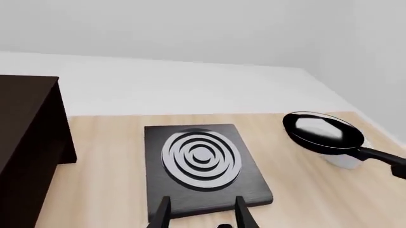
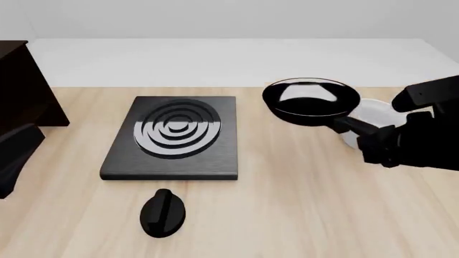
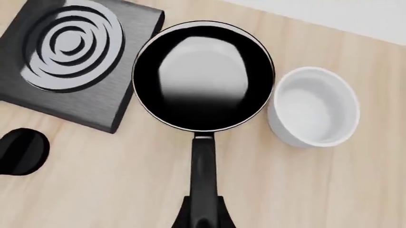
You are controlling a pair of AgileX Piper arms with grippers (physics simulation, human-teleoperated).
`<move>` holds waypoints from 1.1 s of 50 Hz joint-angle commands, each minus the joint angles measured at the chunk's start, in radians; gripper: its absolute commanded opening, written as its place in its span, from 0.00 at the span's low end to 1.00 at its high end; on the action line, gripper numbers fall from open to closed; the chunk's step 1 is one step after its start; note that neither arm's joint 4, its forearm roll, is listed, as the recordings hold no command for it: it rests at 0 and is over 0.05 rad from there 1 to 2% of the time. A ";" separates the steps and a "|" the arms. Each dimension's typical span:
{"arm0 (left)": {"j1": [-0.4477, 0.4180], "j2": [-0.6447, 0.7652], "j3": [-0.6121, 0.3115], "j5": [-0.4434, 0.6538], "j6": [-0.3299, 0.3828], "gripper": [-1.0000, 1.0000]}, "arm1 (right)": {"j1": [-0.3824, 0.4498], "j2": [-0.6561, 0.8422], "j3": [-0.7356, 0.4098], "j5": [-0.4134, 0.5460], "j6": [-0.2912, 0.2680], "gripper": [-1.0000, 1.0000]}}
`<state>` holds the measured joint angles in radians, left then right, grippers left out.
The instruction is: Put the frying pan on the cabinet shelf.
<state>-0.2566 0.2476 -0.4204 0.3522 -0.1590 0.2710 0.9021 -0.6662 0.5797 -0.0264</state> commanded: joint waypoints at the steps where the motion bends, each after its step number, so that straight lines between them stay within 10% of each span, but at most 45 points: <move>1: -0.012 0.018 -0.061 0.005 -0.115 1.00 | 0.018 -0.022 -0.110 0.020 -0.024 0.00; 8: -0.052 0.062 -0.068 -0.077 -0.443 1.00 | 0.077 0.031 -0.260 0.078 -0.055 0.00; 23: -0.050 0.231 -0.101 -0.237 -0.592 1.00 | 0.141 0.143 -0.504 0.149 -0.073 0.00; 32: -0.103 0.302 0.046 -0.434 -0.891 1.00 | 0.203 0.190 -0.564 0.141 -0.060 0.00; 55: -0.243 0.294 0.048 -0.510 -0.952 1.00 | 0.484 0.348 -0.682 0.046 -0.094 0.00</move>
<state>-0.4452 0.5503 -0.3938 -0.1252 -1.0519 0.6374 1.1930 -1.2665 0.6607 -0.1015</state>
